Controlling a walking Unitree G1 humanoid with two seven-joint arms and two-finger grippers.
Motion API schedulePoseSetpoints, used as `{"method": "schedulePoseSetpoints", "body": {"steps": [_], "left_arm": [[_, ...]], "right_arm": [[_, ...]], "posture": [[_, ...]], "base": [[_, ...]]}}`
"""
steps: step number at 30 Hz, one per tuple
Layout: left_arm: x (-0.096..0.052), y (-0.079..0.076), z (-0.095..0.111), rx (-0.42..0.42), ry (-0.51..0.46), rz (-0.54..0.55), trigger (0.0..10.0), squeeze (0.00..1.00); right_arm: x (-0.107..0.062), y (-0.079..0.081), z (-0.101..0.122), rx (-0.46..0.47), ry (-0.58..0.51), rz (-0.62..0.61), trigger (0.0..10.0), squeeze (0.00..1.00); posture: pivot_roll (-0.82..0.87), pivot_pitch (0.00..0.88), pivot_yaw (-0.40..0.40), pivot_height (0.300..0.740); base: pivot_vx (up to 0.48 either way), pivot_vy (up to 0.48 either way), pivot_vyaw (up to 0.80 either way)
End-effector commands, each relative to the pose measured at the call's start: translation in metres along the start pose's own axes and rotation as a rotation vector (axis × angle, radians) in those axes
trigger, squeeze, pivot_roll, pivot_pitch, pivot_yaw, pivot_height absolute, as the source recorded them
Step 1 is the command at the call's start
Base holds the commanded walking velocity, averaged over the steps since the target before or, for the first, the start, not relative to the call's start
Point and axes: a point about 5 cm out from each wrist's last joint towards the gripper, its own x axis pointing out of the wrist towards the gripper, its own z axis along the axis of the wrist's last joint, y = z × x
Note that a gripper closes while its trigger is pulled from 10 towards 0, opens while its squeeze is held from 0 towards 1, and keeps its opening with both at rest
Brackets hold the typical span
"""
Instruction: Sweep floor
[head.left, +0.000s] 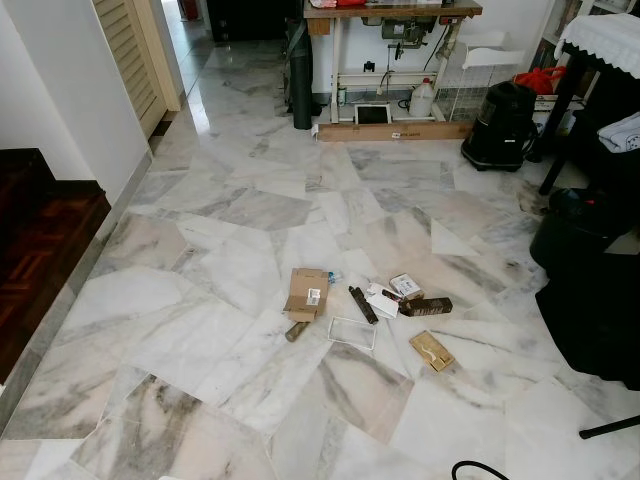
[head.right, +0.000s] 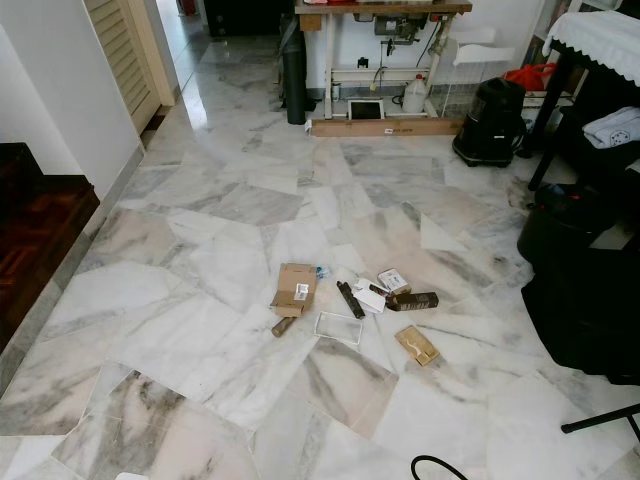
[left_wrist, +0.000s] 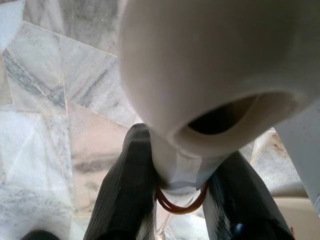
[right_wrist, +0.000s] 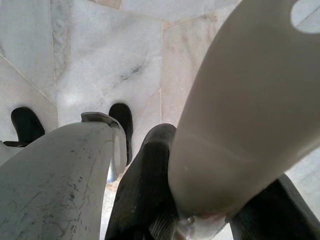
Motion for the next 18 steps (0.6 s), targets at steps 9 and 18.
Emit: {"method": "schedulePoseSetpoints", "body": {"steps": [9, 18], "left_arm": [[-0.005, 0.018, -0.007, -0.340, -0.149, -0.066, 10.0, 0.00], [-0.003, 0.007, 0.005, -0.340, -0.168, -0.080, 10.0, 0.00]], "right_arm": [[-0.002, 0.043, 0.046, -0.081, -0.226, 0.141, 10.0, 0.00], [-0.002, 0.045, 0.046, -0.092, -0.227, 0.141, 10.0, 0.00]], "posture": [[0.05, 0.119, -0.035, 0.740], [0.05, 0.124, -0.036, 0.740]], "base": [[0.000, 0.000, 0.00], [0.000, 0.000, 0.00]]}}
